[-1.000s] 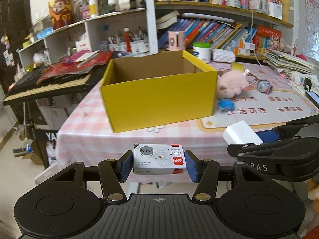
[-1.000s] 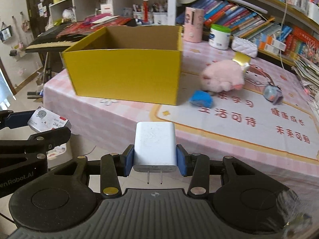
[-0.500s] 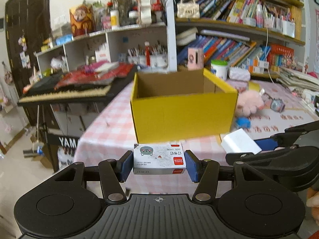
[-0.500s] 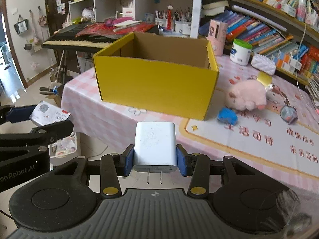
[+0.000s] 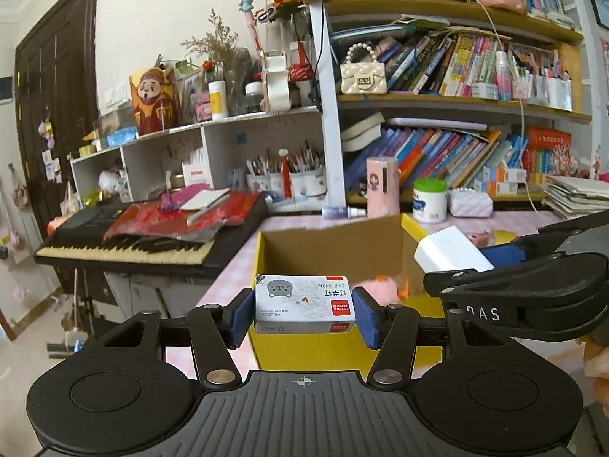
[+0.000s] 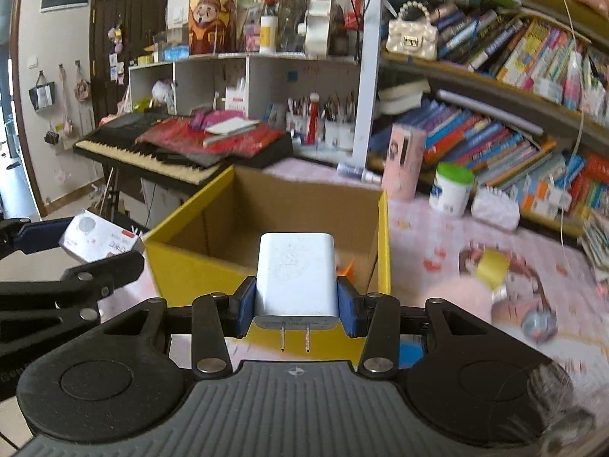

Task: Organize objects
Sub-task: 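Carry the medicine box and charger with both tools over the yellow box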

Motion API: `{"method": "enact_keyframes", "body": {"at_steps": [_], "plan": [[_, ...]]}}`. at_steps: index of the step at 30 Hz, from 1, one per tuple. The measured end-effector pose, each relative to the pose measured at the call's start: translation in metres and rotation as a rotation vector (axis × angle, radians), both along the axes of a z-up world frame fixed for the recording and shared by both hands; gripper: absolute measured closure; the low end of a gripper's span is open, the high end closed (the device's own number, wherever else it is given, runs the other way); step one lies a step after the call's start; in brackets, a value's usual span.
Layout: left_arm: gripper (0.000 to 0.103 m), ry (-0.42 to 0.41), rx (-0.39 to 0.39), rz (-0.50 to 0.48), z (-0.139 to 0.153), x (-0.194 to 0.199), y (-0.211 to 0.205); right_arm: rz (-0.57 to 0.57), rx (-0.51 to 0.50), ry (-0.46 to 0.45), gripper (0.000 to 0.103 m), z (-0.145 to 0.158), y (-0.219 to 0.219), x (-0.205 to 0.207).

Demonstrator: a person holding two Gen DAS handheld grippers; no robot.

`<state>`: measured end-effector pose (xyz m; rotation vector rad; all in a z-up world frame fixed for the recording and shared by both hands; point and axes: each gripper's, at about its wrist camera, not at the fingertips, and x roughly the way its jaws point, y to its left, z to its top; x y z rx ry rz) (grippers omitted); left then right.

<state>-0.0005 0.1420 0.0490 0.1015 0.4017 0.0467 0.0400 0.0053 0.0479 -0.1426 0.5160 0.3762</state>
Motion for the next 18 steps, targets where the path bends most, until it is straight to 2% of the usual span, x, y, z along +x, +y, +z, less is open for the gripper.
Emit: {"method": "enact_keyframes", "body": {"at_steps": [8, 18], "plan": [[0.049, 0.013, 0.017, 0.027, -0.004, 0.062, -0.009, 0.035, -0.009, -0.008, 0.062, 0.002, -0.002, 0.067], [0.049, 0.146, 0.041, 0.051, -0.037, 0.118, -0.016, 0.106, -0.084, 0.111, 0.062, -0.033, 0.001, 0.129]]}}
